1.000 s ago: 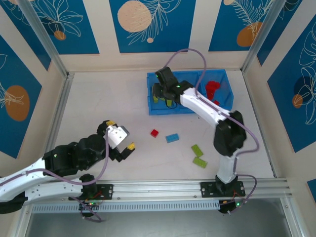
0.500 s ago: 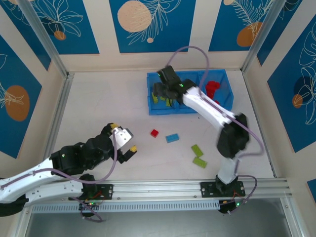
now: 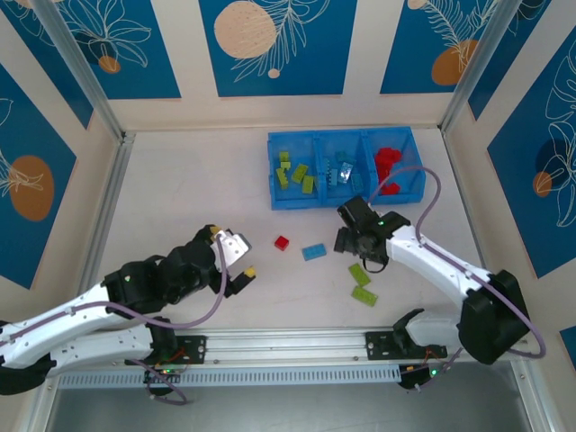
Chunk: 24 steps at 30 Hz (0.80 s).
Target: Sort the legos into containers by color
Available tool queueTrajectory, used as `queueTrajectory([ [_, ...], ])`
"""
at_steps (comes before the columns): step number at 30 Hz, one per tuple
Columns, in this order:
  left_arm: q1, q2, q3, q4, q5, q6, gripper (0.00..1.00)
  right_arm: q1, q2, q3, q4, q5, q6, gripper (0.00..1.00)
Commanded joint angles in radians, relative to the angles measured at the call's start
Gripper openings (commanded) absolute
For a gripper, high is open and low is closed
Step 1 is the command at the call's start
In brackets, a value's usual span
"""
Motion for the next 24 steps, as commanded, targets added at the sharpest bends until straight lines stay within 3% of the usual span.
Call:
queueTrajectory([
  [1,0.014,0.018,0.001,0.017,0.017,0.004,1.00,-0.042,0.081,-0.029,-0.052,-0.101,0.032,0.92],
  [10,0.017,0.031,-0.007,0.022,-0.004,-0.001,1.00,-0.038,0.166,-0.139,0.189,-0.364,-0.085,0.90],
  [14,0.017,0.028,-0.005,0.019,-0.001,-0.002,1.00,-0.025,0.165,-0.158,0.193,-0.381,-0.075,0.85],
  [24,0.017,0.018,-0.006,0.015,-0.010,-0.006,1.00,0.054,0.200,-0.128,0.119,-0.286,0.014,0.51],
])
